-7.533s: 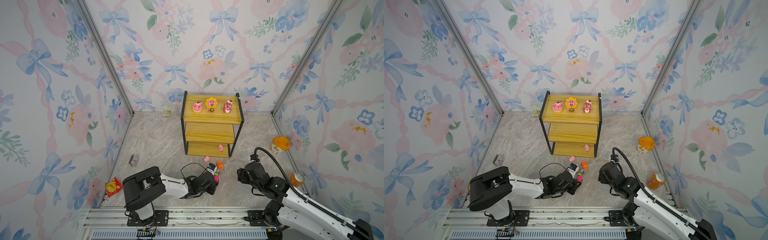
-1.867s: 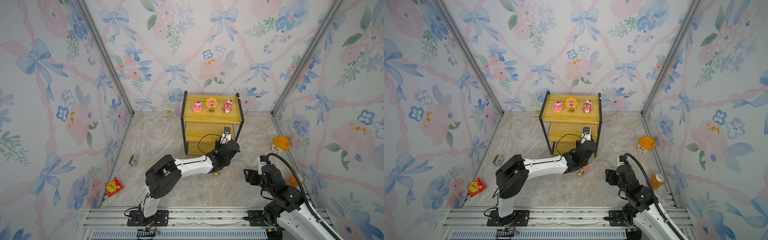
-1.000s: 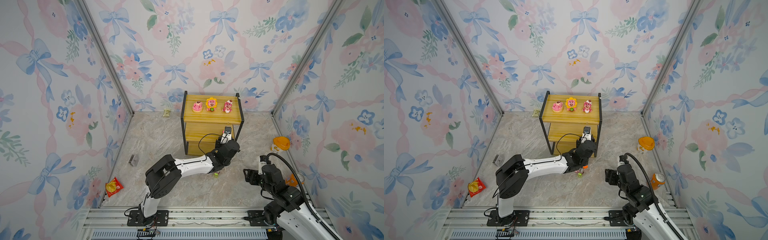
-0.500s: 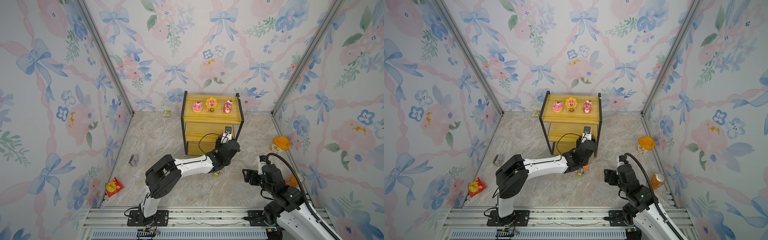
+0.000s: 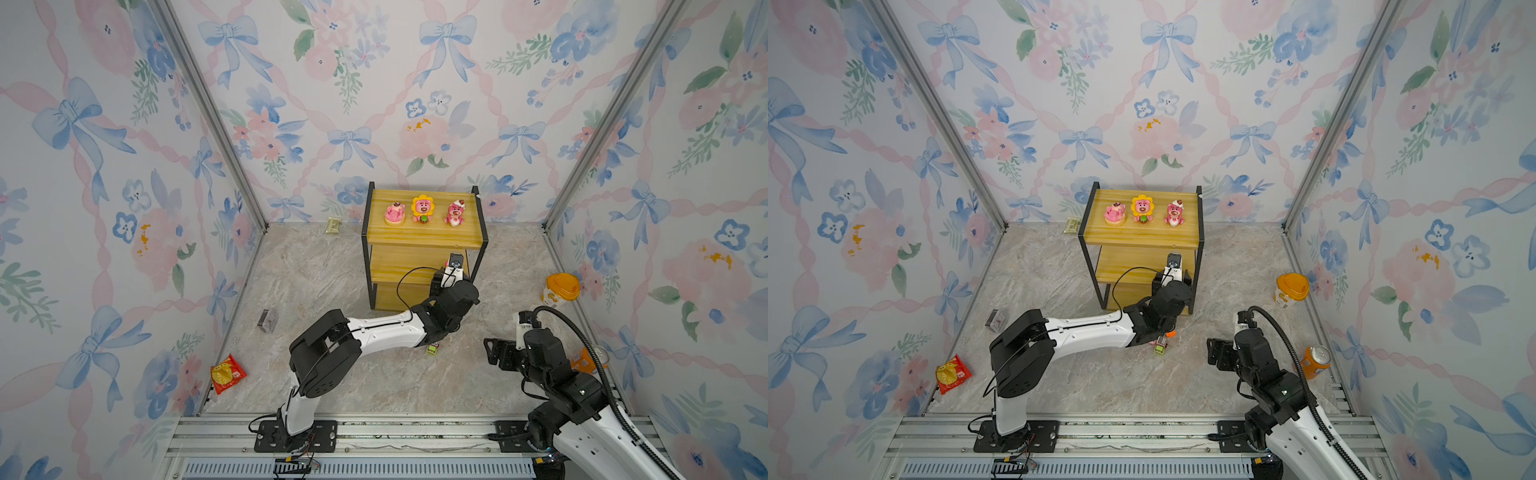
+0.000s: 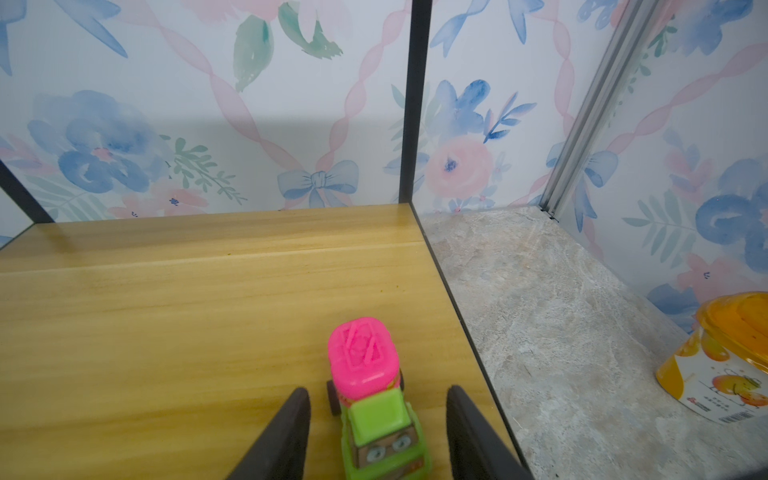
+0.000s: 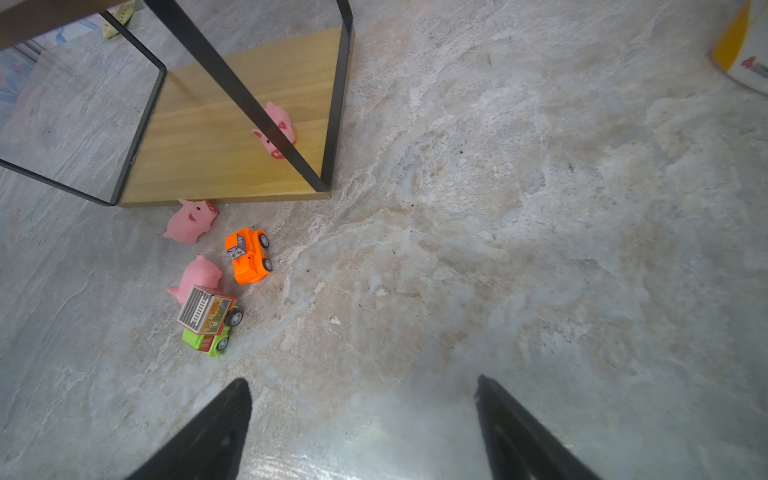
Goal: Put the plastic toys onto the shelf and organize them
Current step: 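Lower the green-and-pink truck onto the middle shelf and open the left gripper, then withdraw the left gripper and lower it toward the toys on the floor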
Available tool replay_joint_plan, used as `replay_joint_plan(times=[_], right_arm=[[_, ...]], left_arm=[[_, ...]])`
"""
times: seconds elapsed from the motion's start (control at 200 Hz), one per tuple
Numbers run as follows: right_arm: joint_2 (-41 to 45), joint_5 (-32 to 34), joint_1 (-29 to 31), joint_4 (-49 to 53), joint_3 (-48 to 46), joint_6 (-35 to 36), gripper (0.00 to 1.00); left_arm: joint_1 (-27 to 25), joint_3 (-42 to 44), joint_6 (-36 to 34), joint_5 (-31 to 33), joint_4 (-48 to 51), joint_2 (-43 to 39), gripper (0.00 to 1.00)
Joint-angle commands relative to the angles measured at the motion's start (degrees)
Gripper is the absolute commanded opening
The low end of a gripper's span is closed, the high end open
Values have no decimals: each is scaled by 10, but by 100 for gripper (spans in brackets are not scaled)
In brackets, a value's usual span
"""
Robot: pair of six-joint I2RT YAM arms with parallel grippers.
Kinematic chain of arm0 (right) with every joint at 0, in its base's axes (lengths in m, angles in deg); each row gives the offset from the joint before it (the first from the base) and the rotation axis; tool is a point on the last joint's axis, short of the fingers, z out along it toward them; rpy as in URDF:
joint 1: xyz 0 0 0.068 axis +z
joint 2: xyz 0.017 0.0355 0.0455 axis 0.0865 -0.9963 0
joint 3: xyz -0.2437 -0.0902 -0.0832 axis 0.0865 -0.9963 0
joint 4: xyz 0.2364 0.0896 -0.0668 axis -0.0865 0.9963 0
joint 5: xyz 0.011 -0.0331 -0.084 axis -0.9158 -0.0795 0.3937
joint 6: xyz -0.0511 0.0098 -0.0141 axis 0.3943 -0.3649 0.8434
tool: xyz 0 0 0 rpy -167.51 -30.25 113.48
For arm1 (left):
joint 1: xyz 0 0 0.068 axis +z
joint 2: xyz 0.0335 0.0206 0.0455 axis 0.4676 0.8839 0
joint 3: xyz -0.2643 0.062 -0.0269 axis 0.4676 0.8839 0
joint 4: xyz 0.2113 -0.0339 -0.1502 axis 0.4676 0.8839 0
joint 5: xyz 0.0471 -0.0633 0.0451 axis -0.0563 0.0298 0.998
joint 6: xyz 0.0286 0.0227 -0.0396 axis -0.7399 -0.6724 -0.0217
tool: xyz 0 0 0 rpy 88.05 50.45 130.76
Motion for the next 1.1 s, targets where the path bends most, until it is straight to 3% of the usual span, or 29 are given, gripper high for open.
replay_joint_plan(times=[0.0, 0.78, 1.095], right_arm=[[6, -5, -6, -2, -6, 6, 88], [13, -4, -7, 2, -7, 4, 89], [21, -7, -6, 4, -8, 2, 89]], left_arm=[[-2, 12, -9, 2, -7, -26, 55], [-13, 47, -16, 0, -7, -67, 63], [-32, 87, -23, 4, -5, -119, 66]])
